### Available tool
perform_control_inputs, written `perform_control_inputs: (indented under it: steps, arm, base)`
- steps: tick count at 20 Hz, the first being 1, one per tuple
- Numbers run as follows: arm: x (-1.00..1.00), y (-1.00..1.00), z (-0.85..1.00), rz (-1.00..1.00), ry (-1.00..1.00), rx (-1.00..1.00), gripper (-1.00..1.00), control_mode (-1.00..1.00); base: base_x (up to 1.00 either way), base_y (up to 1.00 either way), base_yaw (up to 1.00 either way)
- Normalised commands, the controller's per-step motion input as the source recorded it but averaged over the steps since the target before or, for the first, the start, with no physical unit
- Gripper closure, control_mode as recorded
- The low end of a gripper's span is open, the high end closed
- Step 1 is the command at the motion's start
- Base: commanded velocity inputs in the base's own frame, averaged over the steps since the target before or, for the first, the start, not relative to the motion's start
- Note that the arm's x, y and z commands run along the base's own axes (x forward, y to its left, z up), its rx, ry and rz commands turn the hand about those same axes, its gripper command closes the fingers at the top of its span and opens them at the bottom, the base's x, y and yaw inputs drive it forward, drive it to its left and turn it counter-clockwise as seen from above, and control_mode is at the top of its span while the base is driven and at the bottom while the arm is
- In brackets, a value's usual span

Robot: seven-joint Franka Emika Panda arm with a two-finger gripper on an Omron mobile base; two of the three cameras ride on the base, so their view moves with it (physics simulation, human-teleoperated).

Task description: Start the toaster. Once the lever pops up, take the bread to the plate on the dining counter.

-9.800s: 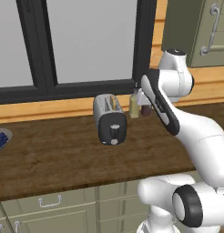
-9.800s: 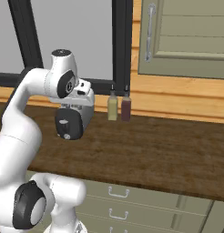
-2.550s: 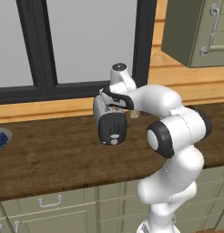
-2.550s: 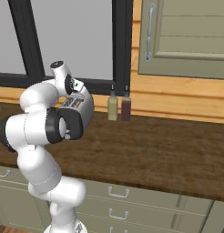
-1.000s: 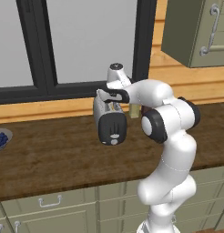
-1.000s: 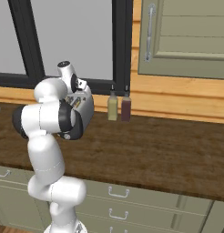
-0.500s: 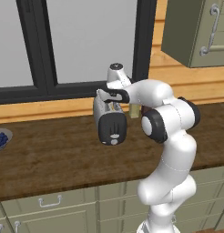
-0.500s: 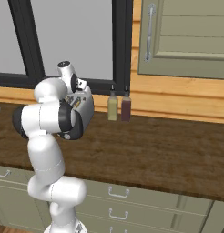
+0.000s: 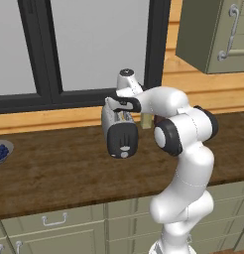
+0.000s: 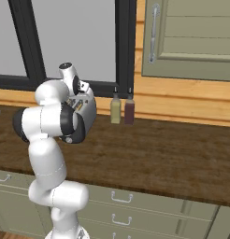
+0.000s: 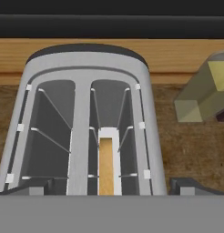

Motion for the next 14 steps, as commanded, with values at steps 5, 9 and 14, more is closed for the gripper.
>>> perform_control_inputs:
  steps: [5,9,14]
  arm:
    - [0.00,0.00,0.00,0.00,0.00,0.00,-1.00,-1.00]
    - [0.00,0.00,0.00,0.00,0.00,0.00,-1.00,-1.00]
    - [0.00,0.00,0.00,0.00,0.00,0.00,-1.00,-1.00]
  base:
    - [0.00,0.00,0.00]
    - [0.00,0.00,0.00]
    - [0.00,0.00,0.00]
